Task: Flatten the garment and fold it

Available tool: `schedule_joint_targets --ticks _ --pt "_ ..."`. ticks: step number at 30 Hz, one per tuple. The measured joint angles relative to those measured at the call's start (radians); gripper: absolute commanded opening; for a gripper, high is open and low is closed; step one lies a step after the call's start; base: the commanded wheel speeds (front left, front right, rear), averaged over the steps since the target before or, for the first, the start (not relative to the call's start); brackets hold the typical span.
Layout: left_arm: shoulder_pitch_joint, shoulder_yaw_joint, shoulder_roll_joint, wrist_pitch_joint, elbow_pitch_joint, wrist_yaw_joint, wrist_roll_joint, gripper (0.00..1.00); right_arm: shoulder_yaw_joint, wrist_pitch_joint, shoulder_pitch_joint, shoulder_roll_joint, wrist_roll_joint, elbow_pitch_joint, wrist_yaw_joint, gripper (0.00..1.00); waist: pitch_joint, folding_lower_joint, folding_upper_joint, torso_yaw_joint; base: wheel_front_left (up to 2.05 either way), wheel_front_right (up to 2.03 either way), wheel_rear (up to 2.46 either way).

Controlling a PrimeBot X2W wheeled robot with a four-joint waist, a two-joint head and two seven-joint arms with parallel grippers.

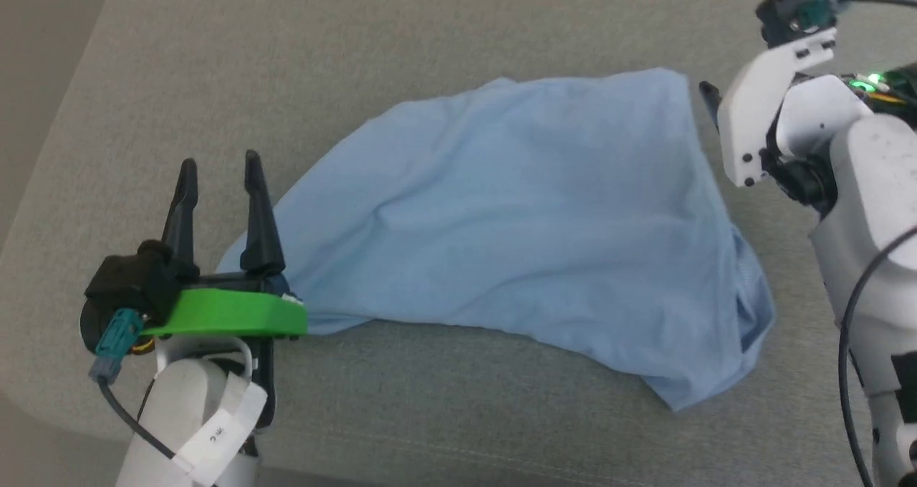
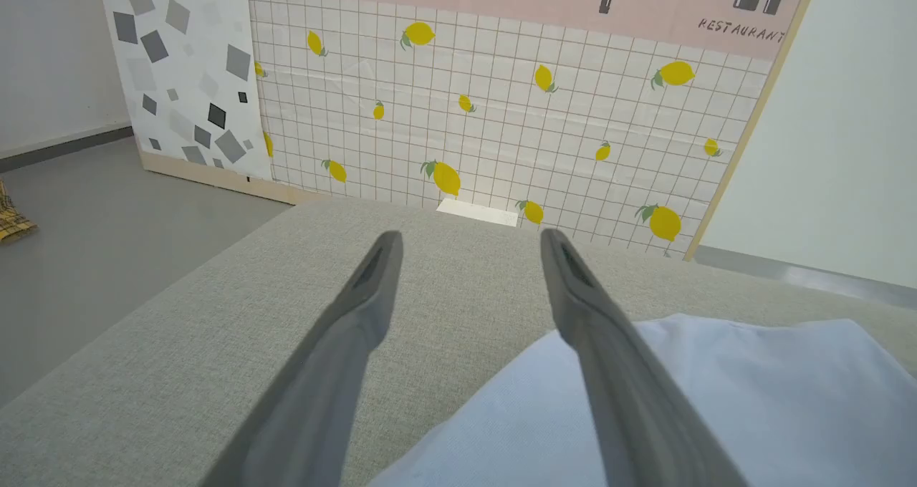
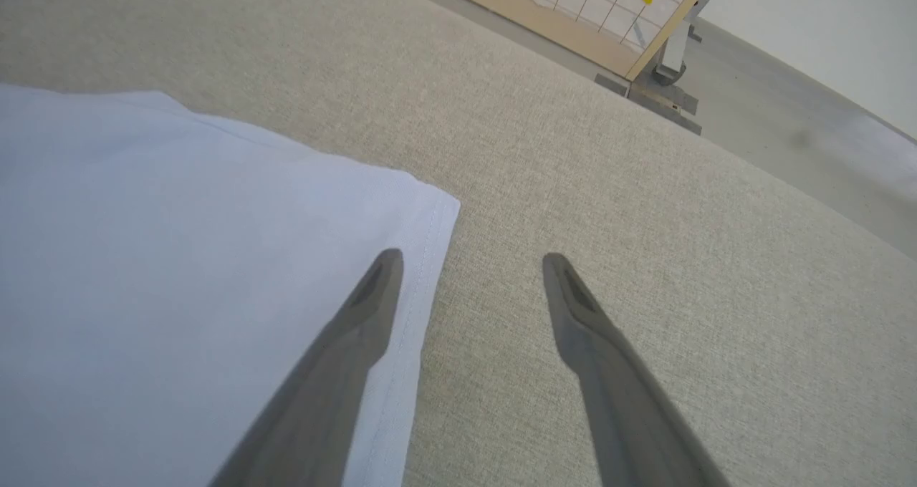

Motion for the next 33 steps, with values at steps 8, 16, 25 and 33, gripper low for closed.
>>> schedule_joint_targets --ticks 8,16,25,33 --pt "-0.032 0.01 -0.05 0.0 0.025 -0.049 0.03 1.0 0.095 0.073 -0.085 -0.026 -0.022 0.156 0.0 1.0 0.096 0.0001 0.0 0.064 0.0 0.0 0.0" --pt "-0.033 0.039 -0.074 0.0 0.063 -0.081 0.059 1.0 0.172 0.123 -0.123 -0.036 0.03 0.208 -0.005 0.0 0.114 0.0 0.0 0.1 0.0 0.0 0.0" --pt "-0.005 0.068 -0.078 0.0 0.1 -0.101 0.087 1.0 0.106 -0.046 -0.127 -0.025 0.137 0.194 -0.004 0.0 0.034 0.0001 0.0 0.068 0.0 0.0 0.0" --pt "0.068 0.086 -0.076 0.0 0.119 -0.102 0.089 1.0 -0.125 -0.155 -0.05 -0.152 0.177 0.112 0.0 0.0 -0.088 -0.0001 0.0 0.006 0.0 0.0 0.0"
